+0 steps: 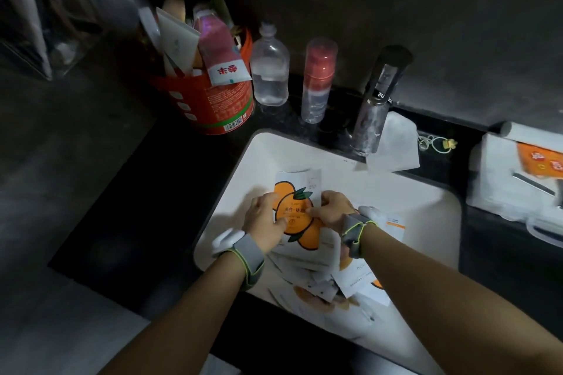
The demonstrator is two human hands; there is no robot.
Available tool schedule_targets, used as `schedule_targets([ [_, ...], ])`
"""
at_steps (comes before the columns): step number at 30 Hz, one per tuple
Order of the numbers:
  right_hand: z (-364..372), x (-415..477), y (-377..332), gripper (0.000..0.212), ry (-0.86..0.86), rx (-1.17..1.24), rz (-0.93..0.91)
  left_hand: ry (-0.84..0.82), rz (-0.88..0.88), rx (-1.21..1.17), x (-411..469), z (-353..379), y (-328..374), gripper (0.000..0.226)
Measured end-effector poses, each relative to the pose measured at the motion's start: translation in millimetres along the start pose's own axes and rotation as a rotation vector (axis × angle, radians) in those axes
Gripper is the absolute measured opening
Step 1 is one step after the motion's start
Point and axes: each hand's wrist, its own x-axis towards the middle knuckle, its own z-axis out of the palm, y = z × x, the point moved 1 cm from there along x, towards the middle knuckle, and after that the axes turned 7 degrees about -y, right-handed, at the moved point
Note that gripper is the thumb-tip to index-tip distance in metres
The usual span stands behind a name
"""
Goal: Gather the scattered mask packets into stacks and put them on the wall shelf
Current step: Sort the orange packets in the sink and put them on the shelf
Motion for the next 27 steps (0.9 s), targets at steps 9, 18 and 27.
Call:
schedule_targets([
  [9,5.5,-16.4,16.0,0.030,-0.059,0.420,-0.083,0.014,-0.083,0.052,-3.2,2.6,-5.7,0.063],
  [18,-12.5,-41.2,24.0,0.035,-0.200,0.553,-0.187,-0.101,-0.181,-0.564,0.0,7.0,5.8,0.078],
  [27,-36.4,-44.3,42.3,0.027,0.018,0.394,-0.120,0.111,-0.007,-0.631,-1.8,-1.1,6.8,0.027],
])
